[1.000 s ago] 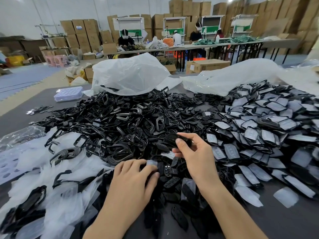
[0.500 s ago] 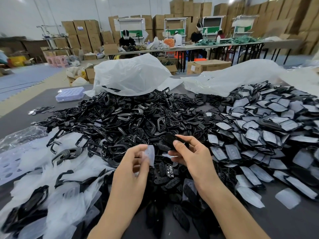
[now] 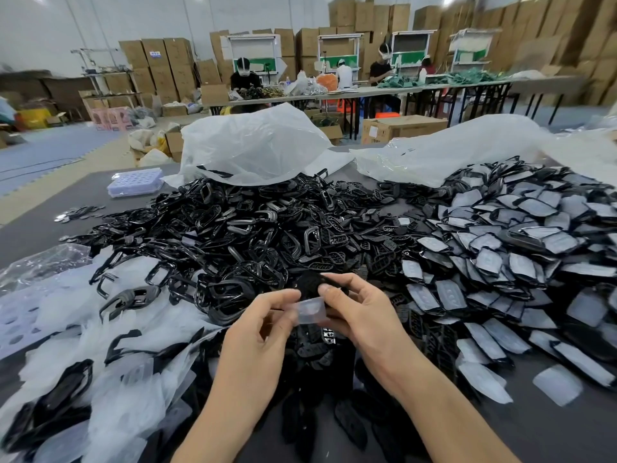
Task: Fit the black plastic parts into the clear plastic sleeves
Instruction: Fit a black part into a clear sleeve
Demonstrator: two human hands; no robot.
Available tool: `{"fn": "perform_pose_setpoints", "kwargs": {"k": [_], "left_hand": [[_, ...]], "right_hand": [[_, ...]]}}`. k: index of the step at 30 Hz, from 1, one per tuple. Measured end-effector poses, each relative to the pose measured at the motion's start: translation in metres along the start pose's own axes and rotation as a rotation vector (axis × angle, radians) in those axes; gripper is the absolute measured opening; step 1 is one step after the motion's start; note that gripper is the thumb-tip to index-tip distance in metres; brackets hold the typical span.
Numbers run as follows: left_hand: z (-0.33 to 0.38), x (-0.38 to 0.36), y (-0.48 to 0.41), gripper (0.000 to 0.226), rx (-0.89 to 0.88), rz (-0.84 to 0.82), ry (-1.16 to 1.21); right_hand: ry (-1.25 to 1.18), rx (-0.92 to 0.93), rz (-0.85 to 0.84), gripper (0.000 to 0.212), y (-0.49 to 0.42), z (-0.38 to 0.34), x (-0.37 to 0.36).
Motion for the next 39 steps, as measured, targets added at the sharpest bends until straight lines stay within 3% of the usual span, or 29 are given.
{"fn": "perform_pose_setpoints", "kwargs": {"k": [6, 11, 23, 26, 34, 37, 39], "left_hand": [[0.000, 0.005, -0.002, 0.032, -0.090, 0.057, -0.136], [0.002, 0.004, -0.002, 0.033, -0.167, 0.079, -0.218], [-0.004, 0.004, -0.001, 0.026, 0.061, 0.055, 0.165], [-0.005, 0.003, -0.002, 0.014, 0.072, 0.075, 0.258], [-0.007, 0.005, -0.003, 0.014, 0.109, 0.081, 0.302], [-0.005, 0.006, -0.003, 0.012, 0.119, 0.077, 0.346], [-0.004, 0.005, -0.003, 0.015, 0.125, 0.052, 0.327]], "right_hand": [[0.065, -0.035, -0.125, 0.011, 0.004, 0.001, -0.003], [0.322, 0.077, -0.175, 0.013, 0.007, -0.001, -0.006], [0.295, 0.104, -0.159, 0.015, 0.010, 0.000, -0.014], [0.249, 0.100, -0.172, 0.015, 0.011, -0.002, -0.016], [0.133, 0.094, -0.240, 0.028, 0.014, -0.003, -0.023], [0.196, 0.126, -0.200, 0.016, 0.012, -0.002, -0.023], [0.246, 0.148, -0.157, 0.019, 0.010, -0.001, -0.021]]}}
Point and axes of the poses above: each hand's wrist, its own y-axis away from the middle knuckle, its own x-axis out of the back of the hand, z = x × y, the point moved 3 cm from there along -y, towards the middle knuckle
